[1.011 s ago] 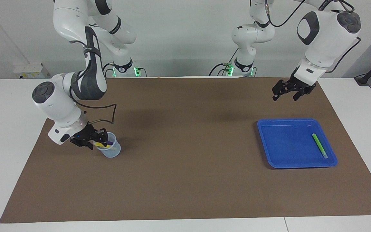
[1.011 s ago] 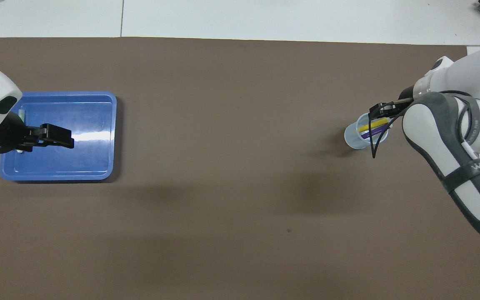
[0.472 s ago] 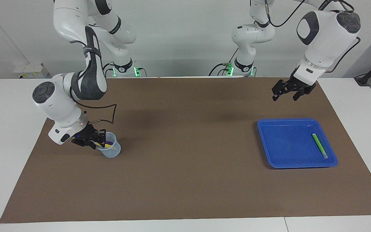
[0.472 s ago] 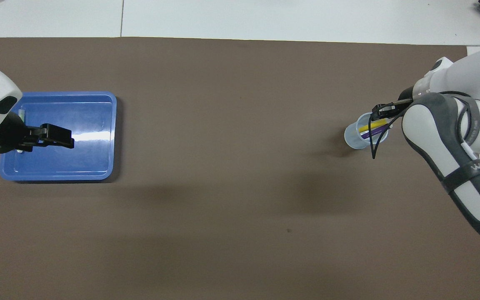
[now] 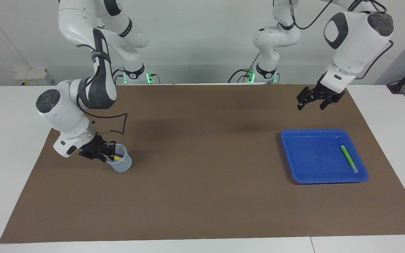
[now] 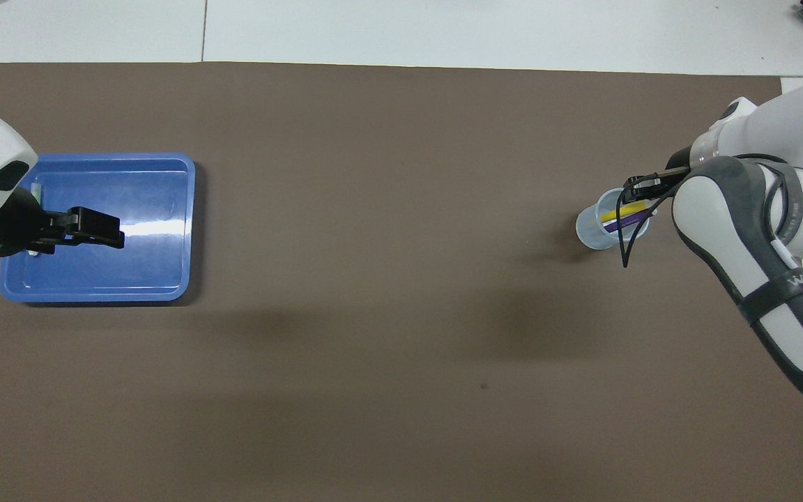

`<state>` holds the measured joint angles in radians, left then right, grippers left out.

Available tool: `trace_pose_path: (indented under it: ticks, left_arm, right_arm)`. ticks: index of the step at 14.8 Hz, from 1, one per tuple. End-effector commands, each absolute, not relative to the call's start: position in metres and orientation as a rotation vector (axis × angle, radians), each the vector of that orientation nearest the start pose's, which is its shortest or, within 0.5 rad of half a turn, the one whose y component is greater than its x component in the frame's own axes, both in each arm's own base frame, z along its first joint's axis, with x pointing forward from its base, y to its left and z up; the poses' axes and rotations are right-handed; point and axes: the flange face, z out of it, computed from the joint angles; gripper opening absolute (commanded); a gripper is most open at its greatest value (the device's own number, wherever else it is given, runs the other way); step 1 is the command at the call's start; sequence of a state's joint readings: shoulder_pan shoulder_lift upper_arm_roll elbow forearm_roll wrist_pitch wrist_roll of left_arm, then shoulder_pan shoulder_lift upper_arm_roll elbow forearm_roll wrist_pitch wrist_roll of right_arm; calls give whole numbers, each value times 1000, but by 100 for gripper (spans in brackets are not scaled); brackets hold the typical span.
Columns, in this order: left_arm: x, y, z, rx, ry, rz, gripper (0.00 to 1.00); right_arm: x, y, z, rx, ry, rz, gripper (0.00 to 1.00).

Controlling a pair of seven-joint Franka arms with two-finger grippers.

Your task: Right arm passes pens to left for tray arrangement

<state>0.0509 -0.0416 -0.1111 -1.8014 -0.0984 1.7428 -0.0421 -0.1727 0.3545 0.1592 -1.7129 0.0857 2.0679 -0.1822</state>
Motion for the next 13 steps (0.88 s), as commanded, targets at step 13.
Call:
trace_pose_path:
  ticks: [13]
  left_arm:
    - [541,-39,556,-3228,-32,35,100]
  right_arm:
    - [618,-10,388,-3004,-235,76,40]
